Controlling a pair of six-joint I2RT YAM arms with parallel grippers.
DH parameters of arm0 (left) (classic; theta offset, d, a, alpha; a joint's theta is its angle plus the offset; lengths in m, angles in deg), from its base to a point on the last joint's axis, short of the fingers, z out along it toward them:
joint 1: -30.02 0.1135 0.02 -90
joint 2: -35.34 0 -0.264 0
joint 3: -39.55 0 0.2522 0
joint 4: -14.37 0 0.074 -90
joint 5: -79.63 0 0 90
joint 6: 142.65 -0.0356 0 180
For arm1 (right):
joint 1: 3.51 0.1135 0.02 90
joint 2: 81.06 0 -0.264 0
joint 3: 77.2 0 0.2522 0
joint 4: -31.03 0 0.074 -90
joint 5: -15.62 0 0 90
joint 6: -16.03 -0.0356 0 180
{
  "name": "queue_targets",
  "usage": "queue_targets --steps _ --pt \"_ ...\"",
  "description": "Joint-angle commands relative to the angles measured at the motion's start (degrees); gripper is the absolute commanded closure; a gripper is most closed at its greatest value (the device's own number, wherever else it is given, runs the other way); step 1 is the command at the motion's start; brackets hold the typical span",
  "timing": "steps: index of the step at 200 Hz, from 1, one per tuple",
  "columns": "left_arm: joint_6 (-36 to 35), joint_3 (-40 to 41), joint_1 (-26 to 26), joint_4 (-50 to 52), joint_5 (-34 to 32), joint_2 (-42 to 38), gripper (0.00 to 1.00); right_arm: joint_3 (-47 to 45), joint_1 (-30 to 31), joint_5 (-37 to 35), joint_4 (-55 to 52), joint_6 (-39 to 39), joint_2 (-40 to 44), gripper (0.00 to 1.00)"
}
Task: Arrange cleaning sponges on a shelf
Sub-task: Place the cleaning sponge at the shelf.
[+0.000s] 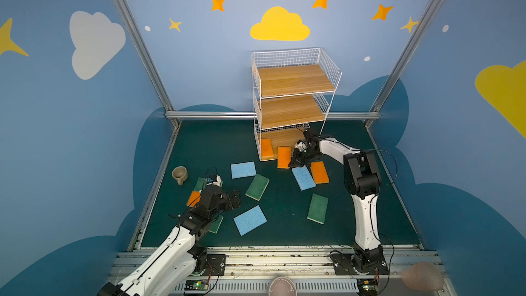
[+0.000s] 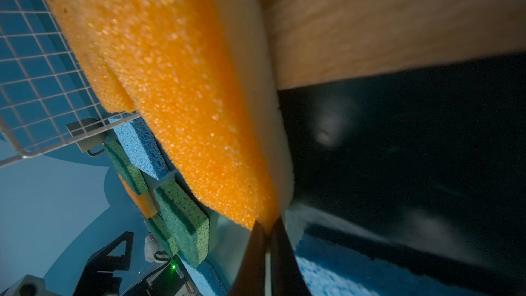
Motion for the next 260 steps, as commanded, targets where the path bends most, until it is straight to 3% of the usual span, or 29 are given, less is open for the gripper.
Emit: queue_targets --steps 1,19,39,101,150,203,260 --pt "-0.7 -0.4 0.3 -1.0 0.3 0.3 0.01 1.3 -0.4 -2.0 -1.4 3.0 2.1 0.72" --pt "-0.5 -0.5 0.2 -0.8 0.3 0.0 0.0 0.5 -0.7 -1.8 -1.2 3.2 3.2 0.57" --pt "-0.2 -0.4 0.2 -0.5 0.4 -0.4 0.01 -2.2 -0.8 -2.2 -0.1 2.9 5.9 0.5" --pt "0.5 -0.3 0.3 0.2 0.7 -1.1 0.0 -13.7 -0.6 1.7 9.6 -1.9 11.0 0.55" --pt "0.9 0.5 0.3 1.0 0.1 -2.2 0.01 -15.1 -0.4 2.8 14.7 -4.2 9.7 0.53" --pt "0.4 -0.5 0.3 3.0 -0.5 -3.0 0.01 -14.6 -0.5 1.3 13.8 -3.6 8.6 0.54" --pt "-1.0 -1.8 0.3 3.1 -0.4 -3.1 0.01 -20.4 -1.2 -4.3 13.3 -2.5 12.8 0.54"
